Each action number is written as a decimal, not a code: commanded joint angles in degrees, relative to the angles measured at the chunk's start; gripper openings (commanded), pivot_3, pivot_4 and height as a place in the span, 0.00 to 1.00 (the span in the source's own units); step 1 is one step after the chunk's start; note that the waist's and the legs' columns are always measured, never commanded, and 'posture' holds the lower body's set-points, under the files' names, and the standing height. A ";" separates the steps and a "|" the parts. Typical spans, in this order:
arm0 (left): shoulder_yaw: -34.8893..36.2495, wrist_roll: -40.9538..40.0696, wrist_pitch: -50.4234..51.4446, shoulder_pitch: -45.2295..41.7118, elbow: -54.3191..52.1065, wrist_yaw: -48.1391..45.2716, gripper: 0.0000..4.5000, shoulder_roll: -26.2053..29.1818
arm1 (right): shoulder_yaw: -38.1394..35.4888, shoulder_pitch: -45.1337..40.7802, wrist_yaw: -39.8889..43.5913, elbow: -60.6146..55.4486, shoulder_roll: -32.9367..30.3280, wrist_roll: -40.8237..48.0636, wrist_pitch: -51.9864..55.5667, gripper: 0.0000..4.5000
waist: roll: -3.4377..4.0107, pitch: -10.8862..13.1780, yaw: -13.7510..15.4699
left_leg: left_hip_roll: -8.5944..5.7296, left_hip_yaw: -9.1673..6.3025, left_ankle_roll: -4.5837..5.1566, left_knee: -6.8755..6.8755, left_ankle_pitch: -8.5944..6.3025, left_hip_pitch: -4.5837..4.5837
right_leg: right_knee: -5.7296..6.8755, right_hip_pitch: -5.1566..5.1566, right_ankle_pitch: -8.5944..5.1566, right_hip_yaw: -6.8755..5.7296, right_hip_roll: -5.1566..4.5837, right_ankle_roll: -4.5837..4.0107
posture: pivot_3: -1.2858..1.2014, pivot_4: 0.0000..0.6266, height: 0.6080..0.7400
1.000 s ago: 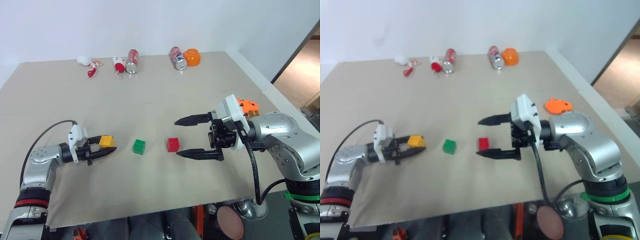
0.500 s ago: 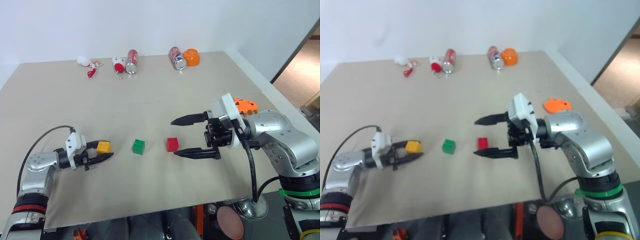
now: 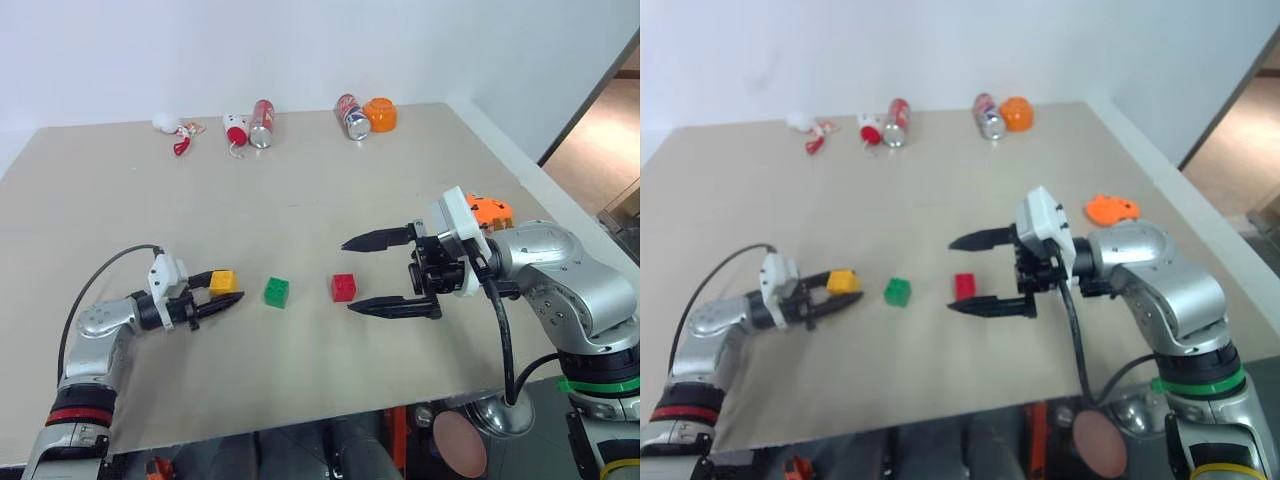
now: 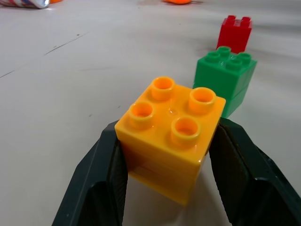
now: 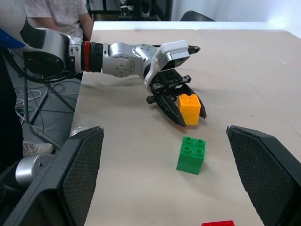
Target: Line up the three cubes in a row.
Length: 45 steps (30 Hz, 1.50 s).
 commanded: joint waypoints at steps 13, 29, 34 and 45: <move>1.40 -0.78 -0.97 1.90 -0.34 -0.64 0.42 2.13 | -1.35 -0.38 1.64 2.84 -1.43 -1.16 -1.99 0.96 | 0.00 0.00 0.04 | -0.01 0.01 -0.01 0.00 -0.01 -0.02 | -0.01 -0.02 -0.03 0.00 -0.03 -0.03 | 0.52 0.24 1.00; 0.33 -0.26 -2.07 3.46 0.44 -0.42 0.42 0.85 | -0.79 1.25 1.88 4.18 -1.58 -2.65 -2.90 0.96 | 0.00 0.00 0.04 | -0.01 0.02 -0.01 0.00 -0.01 -0.02 | -0.01 0.00 -0.03 0.01 -0.04 -0.02 | 0.52 0.24 1.00; -0.21 0.22 -2.38 3.64 0.55 -0.80 0.42 0.89 | -0.59 1.63 2.09 5.10 -1.22 -3.54 -3.62 0.96 | 0.00 -0.01 0.04 | -0.01 0.05 -0.01 -0.01 -0.01 0.00 | -0.01 -0.01 -0.03 0.03 -0.04 -0.02 | 0.52 0.24 1.00; -0.55 0.17 1.18 2.73 1.13 -1.12 0.79 1.80 | -0.65 1.40 1.69 4.92 -0.84 -3.33 -3.44 0.96 | 0.02 -0.01 0.04 | -0.02 0.06 -0.01 -0.01 -0.01 0.00 | -0.01 0.00 -0.03 0.03 -0.04 -0.02 | 0.52 0.24 1.00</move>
